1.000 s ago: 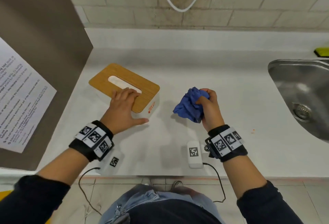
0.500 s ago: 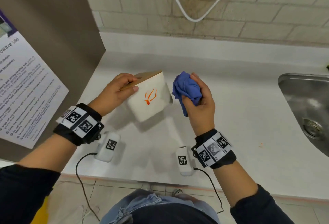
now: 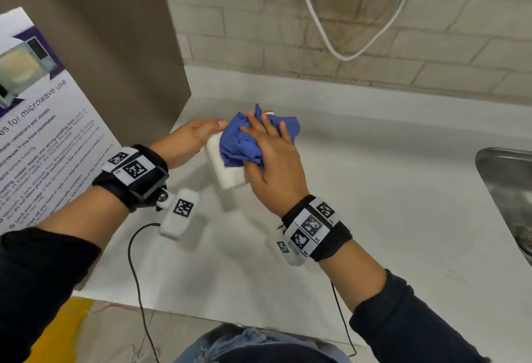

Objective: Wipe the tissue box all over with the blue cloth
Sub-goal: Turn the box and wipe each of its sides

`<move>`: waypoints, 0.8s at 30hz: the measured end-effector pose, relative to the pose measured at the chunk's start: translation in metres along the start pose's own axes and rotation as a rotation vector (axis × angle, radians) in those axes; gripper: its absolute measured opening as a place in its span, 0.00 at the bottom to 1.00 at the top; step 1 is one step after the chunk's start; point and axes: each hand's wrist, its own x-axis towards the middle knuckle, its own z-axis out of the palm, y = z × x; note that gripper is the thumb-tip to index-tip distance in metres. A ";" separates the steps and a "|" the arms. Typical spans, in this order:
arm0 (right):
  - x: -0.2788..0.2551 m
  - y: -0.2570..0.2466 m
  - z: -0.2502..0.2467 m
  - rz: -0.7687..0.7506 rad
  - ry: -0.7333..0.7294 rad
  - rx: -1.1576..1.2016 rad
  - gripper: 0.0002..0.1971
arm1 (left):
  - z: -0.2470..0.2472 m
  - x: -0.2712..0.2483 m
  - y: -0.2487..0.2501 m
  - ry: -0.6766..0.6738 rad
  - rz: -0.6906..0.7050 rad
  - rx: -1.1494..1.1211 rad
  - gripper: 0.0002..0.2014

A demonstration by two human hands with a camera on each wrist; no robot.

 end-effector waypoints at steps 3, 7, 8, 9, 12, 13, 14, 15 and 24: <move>0.011 -0.006 0.005 -0.055 -0.104 0.008 0.26 | -0.011 0.008 0.002 0.041 -0.052 -0.044 0.14; 0.009 -0.007 0.010 -0.192 -0.261 0.027 0.24 | -0.016 0.011 0.004 -0.030 -0.091 -0.068 0.18; 0.006 -0.005 0.009 -0.226 -0.278 0.042 0.24 | -0.016 0.012 0.005 -0.054 -0.085 -0.069 0.16; 0.004 -0.003 0.007 -0.253 -0.290 0.068 0.22 | -0.016 0.013 0.004 -0.066 -0.078 -0.073 0.14; -0.002 0.005 -0.002 -0.279 -0.287 0.174 0.20 | -0.017 0.012 0.001 -0.069 -0.064 -0.056 0.16; -0.005 0.008 -0.005 -0.271 -0.274 0.205 0.20 | -0.017 0.010 0.001 -0.068 -0.060 -0.048 0.18; -0.009 0.011 -0.009 -0.262 -0.257 0.227 0.20 | -0.016 0.009 0.000 -0.079 -0.052 -0.043 0.19; -0.014 0.015 -0.013 -0.253 -0.241 0.245 0.20 | -0.014 0.008 0.000 -0.084 -0.049 -0.039 0.18; -0.032 0.060 -0.064 0.013 0.126 0.186 0.16 | -0.002 -0.004 -0.002 -0.023 -0.016 -0.010 0.21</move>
